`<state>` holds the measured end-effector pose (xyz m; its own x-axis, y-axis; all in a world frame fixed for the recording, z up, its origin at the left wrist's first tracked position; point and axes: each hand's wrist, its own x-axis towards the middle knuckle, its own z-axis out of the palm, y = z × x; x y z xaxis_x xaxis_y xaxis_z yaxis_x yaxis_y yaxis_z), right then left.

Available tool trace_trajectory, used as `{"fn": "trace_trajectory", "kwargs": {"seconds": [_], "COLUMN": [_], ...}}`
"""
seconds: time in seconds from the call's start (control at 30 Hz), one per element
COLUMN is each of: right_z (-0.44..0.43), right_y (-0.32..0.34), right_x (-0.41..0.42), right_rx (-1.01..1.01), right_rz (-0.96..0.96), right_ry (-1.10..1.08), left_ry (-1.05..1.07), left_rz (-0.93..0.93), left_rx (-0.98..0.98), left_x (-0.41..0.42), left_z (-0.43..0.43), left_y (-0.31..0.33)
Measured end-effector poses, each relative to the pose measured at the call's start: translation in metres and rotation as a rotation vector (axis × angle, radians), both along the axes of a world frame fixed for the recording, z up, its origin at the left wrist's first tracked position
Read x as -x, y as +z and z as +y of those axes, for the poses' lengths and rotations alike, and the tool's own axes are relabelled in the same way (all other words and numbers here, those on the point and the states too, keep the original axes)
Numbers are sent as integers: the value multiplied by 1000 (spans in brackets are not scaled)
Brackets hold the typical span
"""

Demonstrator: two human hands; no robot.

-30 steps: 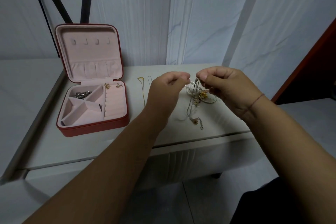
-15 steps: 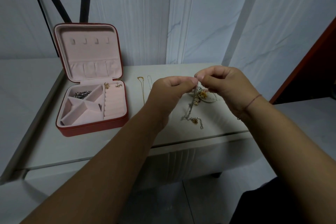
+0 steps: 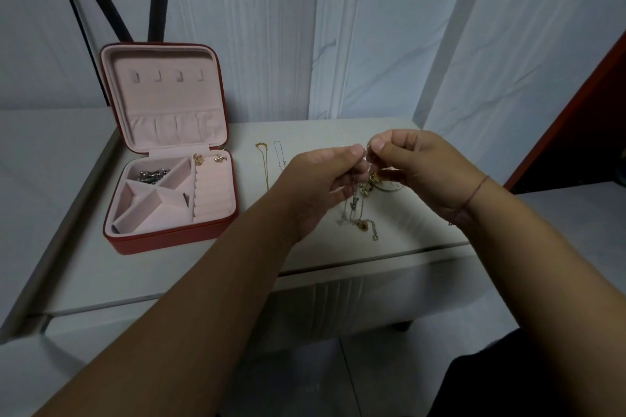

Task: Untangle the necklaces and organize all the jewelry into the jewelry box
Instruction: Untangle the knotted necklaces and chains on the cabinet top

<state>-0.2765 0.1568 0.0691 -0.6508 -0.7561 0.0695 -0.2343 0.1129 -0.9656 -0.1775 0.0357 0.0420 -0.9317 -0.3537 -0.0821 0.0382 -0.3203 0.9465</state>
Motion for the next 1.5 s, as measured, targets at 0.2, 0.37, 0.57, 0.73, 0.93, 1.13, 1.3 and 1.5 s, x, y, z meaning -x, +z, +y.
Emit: {"fn": "trace_trajectory", "kwargs": {"seconds": [0.2,0.37,0.57,0.73,0.93,1.13,1.3,1.5], "right_z": [2,1,3,6,5,3,2,2], "right_y": [1,0,1,4,7,7,6,6], "right_x": [3,2,2,-1,-3,-3,-2,-1], "right_rx": [24,40,10,1,11,1,-27,-38], "right_rz": [3,19,152,325,496,572,584,539], "right_ry": [-53,-80,-113,-88,-108,-99,-132,-135], "left_ry": [-14,41,96,138,210,232,217,224], "left_rz": [-10,-56,-37,2,67,78,77,79], "left_rx": [52,139,142,227,349,403,393,443], "left_x": [-3,-4,-4,-4,-5,-4,-2,2], "left_z": [-1,0,0,-1,-1,-2,-2,2], "left_y": [-1,-1,-1,-2,-1,-1,-2,-3]}}
